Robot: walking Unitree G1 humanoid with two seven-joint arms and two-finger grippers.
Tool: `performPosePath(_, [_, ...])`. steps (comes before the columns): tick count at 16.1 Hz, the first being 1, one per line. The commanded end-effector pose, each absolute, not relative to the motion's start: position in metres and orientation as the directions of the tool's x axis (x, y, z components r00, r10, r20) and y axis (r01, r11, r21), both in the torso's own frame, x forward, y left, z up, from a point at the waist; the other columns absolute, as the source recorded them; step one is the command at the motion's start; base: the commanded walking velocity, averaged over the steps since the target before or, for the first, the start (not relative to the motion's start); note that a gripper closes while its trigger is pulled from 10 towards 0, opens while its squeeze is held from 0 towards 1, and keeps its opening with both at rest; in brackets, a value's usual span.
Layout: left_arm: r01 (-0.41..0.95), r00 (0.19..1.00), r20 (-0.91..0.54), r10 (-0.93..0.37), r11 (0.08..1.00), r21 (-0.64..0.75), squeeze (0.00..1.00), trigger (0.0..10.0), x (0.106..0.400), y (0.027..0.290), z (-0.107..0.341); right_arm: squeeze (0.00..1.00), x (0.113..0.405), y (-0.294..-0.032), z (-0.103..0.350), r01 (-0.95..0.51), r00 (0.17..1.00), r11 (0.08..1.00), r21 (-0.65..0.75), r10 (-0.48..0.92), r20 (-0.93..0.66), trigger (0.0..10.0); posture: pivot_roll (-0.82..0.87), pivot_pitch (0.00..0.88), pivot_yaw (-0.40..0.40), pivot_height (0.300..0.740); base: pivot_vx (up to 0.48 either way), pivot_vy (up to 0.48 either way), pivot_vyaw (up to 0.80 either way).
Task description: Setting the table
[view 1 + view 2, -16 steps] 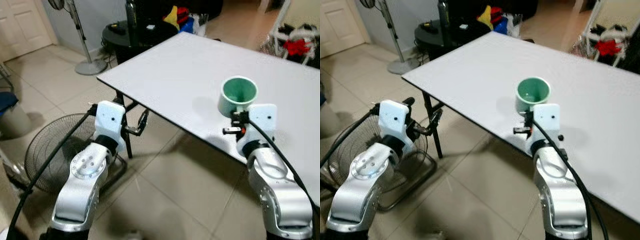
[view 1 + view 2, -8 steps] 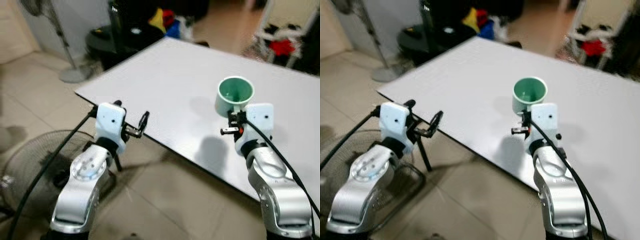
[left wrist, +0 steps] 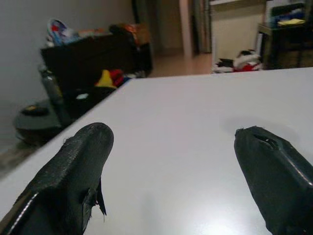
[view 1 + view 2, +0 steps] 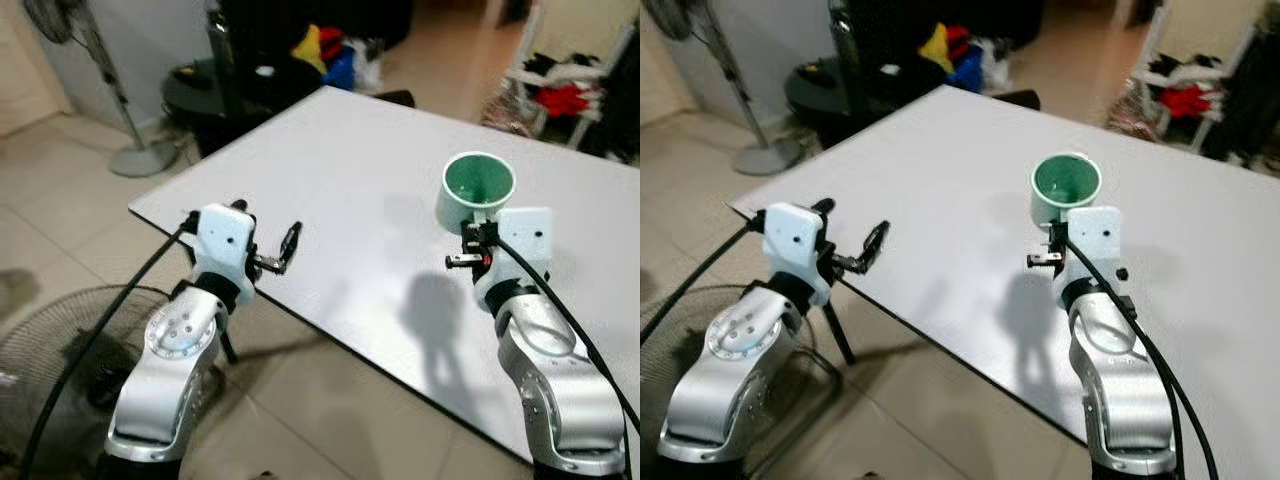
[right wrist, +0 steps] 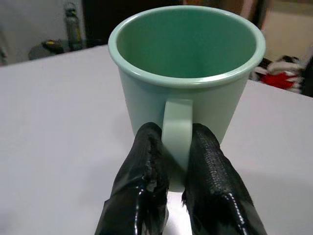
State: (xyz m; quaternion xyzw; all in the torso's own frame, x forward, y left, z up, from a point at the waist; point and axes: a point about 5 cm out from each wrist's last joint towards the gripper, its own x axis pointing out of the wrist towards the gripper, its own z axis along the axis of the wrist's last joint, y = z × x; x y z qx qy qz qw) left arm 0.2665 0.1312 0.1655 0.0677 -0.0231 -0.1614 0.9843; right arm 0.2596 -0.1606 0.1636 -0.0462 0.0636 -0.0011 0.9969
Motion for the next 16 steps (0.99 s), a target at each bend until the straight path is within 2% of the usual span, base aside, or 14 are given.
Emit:
performPosePath(1, [0.294, 0.954, 0.011, -0.299, 0.944, 0.147, 0.00, 10.0, 0.269, 0.138, 0.164, 0.00, 0.260, -0.153, 0.169, -0.022, 0.995, 0.996, -0.087, 0.014, -0.096, 10.0, 0.06, 0.000, 0.039, 0.740, 0.364, 0.000, 0.00])
performPosePath(12, [0.321, 0.946, 0.003, -0.325, 0.936, 0.146, 0.00, 10.0, 0.275, 0.131, 0.159, 0.00, 0.256, -0.158, 0.166, 0.015, 0.994, 0.996, -0.091, -0.025, -0.107, 10.0, 0.04, 0.000, 0.055, 0.740, 0.364, 0.000, 0.00])
performPosePath(16, [0.317, 0.947, -0.013, -0.320, 0.931, 0.183, 0.00, 10.0, 0.278, 0.127, 0.155, 0.00, 0.254, -0.158, 0.162, 0.033, 0.991, 0.996, -0.087, -0.044, -0.124, 10.0, 0.04, 0.000, 0.072, 0.740, 0.070, 0.000, -0.78])
